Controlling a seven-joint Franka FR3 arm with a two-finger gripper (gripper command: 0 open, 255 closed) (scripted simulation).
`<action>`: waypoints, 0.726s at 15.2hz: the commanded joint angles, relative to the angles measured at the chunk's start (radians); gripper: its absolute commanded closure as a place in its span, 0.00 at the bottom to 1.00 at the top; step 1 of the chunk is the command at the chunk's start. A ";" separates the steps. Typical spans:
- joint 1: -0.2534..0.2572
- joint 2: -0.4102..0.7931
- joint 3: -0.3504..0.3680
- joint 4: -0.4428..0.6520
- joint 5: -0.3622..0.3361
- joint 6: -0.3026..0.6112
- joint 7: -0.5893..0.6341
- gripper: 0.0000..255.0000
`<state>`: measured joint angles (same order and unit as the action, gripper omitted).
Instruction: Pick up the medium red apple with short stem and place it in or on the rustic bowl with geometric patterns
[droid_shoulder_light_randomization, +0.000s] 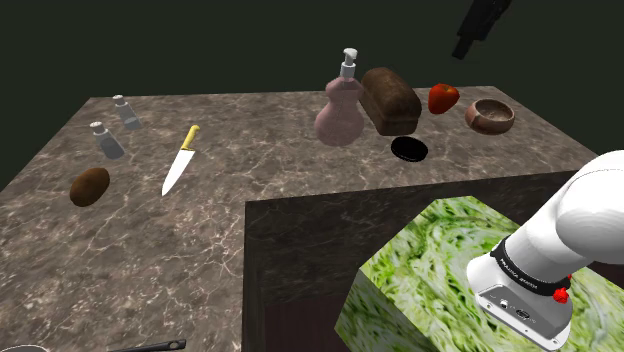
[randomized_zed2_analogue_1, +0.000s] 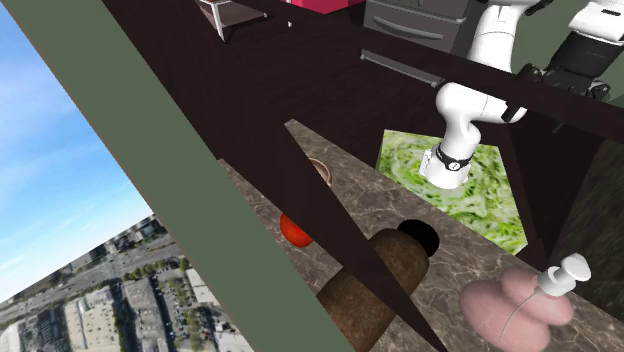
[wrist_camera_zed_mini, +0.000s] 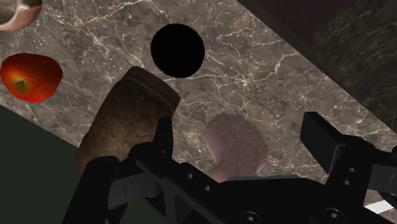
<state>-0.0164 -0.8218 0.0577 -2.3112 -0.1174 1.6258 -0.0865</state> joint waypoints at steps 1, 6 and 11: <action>0.000 0.000 0.000 0.000 0.000 0.000 0.000 0.00; -0.026 0.059 -0.112 -0.024 -0.056 0.078 -0.116 0.00; -0.049 0.151 -0.223 -0.016 -0.102 0.160 -0.230 0.00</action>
<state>-0.0604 -0.6919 -0.1395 -2.3307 -0.2087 1.7676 -0.2891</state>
